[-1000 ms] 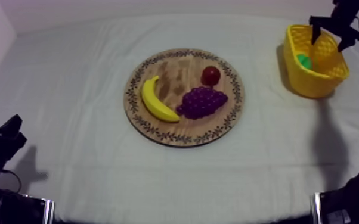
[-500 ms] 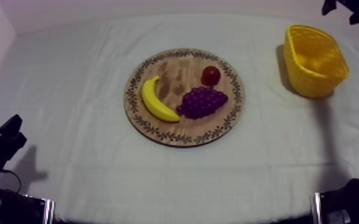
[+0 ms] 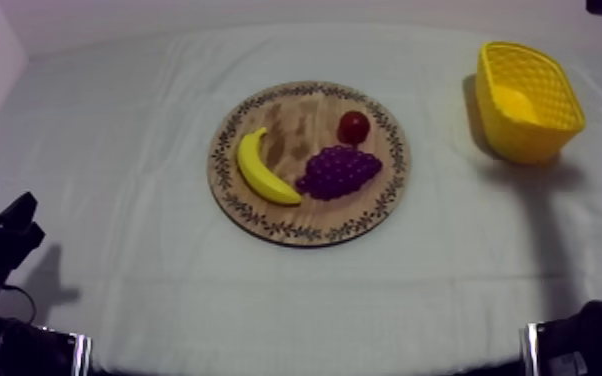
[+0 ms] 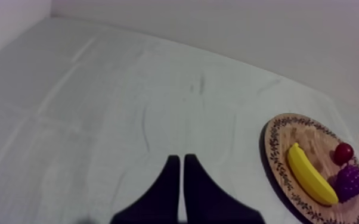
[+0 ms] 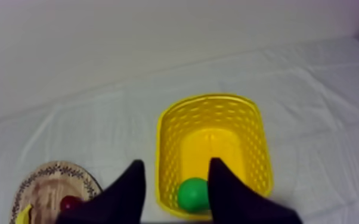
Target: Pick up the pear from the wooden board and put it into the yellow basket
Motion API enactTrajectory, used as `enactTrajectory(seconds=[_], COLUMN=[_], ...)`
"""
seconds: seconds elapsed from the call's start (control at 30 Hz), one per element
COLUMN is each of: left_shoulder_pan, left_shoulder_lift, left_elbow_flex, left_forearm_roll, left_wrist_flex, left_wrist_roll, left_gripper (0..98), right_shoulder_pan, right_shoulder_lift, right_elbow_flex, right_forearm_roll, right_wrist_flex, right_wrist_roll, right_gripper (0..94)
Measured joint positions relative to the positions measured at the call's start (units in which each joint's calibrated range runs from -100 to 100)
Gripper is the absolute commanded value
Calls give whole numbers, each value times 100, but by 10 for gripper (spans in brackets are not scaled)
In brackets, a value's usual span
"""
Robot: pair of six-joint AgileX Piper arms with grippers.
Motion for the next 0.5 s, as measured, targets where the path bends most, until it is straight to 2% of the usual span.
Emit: enactTrajectory(seconds=[0.2,0.37,0.5], left_shoulder_pan=[0,0,0], left_shoulder_lift=[0,0,0], left_elbow_flex=[0,0,0], left_forearm_roll=[0,0,0], left_wrist_flex=[0,0,0], left_wrist_roll=[0,0,0], left_gripper=[1,1,1], right_shoulder_pan=[-117,-85,11], right_shoulder_lift=[-1344,-2490,-3374], right_elbow_flex=[1589,2936,3936], right_forearm_roll=[-100,-365,-654], right_wrist_flex=[-926,-1599,-1542], right_wrist_roll=[57,267,566], right_gripper=[40,9,5])
